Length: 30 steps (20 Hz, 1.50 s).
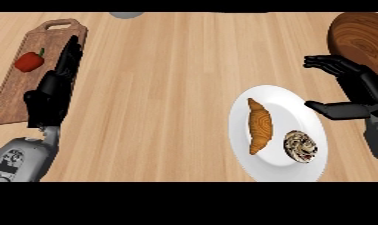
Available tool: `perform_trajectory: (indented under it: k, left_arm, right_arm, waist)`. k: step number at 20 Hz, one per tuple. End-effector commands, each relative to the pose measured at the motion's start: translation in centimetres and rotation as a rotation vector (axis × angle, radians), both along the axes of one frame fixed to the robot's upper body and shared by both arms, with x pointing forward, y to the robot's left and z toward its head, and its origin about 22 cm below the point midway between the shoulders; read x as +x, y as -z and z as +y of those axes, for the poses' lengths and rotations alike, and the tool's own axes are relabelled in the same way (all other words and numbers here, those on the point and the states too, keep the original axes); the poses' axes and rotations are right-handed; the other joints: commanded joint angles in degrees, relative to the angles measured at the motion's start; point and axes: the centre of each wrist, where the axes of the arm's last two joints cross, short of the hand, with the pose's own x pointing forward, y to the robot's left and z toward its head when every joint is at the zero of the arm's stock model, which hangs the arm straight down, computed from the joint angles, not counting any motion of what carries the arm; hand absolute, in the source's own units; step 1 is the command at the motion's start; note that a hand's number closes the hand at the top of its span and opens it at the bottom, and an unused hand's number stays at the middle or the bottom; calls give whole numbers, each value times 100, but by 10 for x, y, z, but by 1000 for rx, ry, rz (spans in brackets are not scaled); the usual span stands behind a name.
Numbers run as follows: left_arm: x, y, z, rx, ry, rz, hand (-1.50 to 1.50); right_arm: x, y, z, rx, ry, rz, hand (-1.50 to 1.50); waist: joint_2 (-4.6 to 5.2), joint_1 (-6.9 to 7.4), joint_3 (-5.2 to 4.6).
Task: Pick the croissant from the plate and place it in the bowl
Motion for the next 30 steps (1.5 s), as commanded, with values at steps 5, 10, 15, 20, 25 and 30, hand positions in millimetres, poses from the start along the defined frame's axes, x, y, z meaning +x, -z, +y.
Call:
perform_trajectory:
  k: [5,10,15,20,25,30]
  left_arm:
    - [9,-5,6,-21,-42,20,0]
    - [2,-8,-17,-19,-17,24,0]
    - [0,-6,-3,-9,-41,27,0]
    - [3,-15,8,-1,-48,43,0]
    - [-11,-3,2,7,-58,17,0]
    - [-10,-13,-6,2,-63,31,0]
  right_arm:
    - [17,-49,-32,-323,-248,-73,-150]
    - [33,-82,-16,-598,-296,-67,-150]
    - [41,-90,54,-827,-392,-45,-150]
    - [40,-83,113,-920,-492,1,-150]
    - [23,-76,111,-984,-591,57,-150]
    - [15,-59,147,-1102,-601,96,-150]
  waist:
    - [-37,-60,-24]
    - [-45,-26,-23]
    - [-65,-55,-34]
    - [-71,-91,-31]
    - [-83,-136,-28]
    - [-79,-123,-27]
